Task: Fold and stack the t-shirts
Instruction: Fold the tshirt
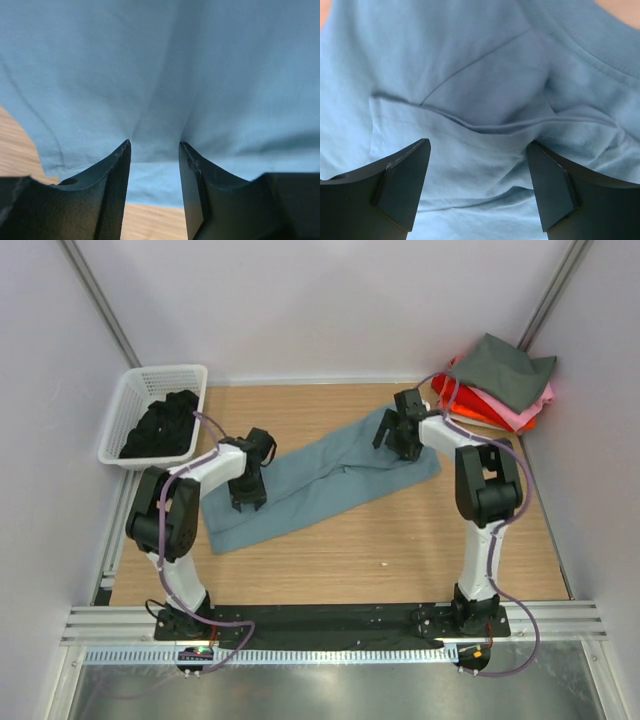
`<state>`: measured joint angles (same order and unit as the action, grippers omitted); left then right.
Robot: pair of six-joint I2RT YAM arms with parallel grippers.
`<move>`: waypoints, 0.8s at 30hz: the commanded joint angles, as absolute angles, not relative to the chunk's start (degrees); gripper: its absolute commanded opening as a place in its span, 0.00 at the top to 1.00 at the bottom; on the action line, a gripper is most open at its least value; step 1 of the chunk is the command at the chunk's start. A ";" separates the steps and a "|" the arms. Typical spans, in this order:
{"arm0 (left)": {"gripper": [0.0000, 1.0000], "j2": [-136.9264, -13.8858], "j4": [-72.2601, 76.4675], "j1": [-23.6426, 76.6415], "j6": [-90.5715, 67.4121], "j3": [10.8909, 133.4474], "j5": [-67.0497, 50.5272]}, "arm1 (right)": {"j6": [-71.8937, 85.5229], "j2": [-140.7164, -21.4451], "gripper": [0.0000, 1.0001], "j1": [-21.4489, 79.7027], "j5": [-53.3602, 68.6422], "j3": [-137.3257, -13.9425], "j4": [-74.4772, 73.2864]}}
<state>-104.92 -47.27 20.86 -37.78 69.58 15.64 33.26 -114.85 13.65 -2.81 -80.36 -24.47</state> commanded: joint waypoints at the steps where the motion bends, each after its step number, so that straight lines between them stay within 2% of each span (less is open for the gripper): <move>1: 0.56 -99.24 -48.52 24.17 -39.55 64.88 10.48 | 30.67 -126.36 0.17 13.80 -0.70 -97.30 -30.04; 7: 0.57 -90.99 -47.64 32.51 -45.94 55.55 5.64 | 33.22 -144.65 0.16 15.11 8.32 -124.49 -32.17; 13: 0.59 -90.17 -39.15 47.44 -57.72 56.41 -4.10 | 39.28 -155.46 0.07 19.33 20.71 -134.98 -13.48; 18: 0.60 -93.08 -40.14 57.21 -59.68 65.73 -3.26 | 41.75 -166.70 0.00 23.63 28.55 -146.74 6.40; 20: 0.60 -90.81 -43.92 57.13 -57.59 69.68 1.89 | 40.43 -165.95 0.00 23.82 29.88 -146.00 9.21; 22: 0.59 -88.87 -53.32 55.73 -55.56 74.67 6.83 | 40.95 -158.96 0.00 22.94 29.80 -136.45 13.16; 23: 0.58 -87.99 -56.13 53.63 -54.24 75.92 9.55 | 42.35 -155.95 0.00 22.50 29.71 -131.62 19.62; 24: 0.57 -85.98 -59.82 52.40 -51.79 76.81 13.67 | 42.71 -152.96 0.00 21.72 28.58 -122.52 22.65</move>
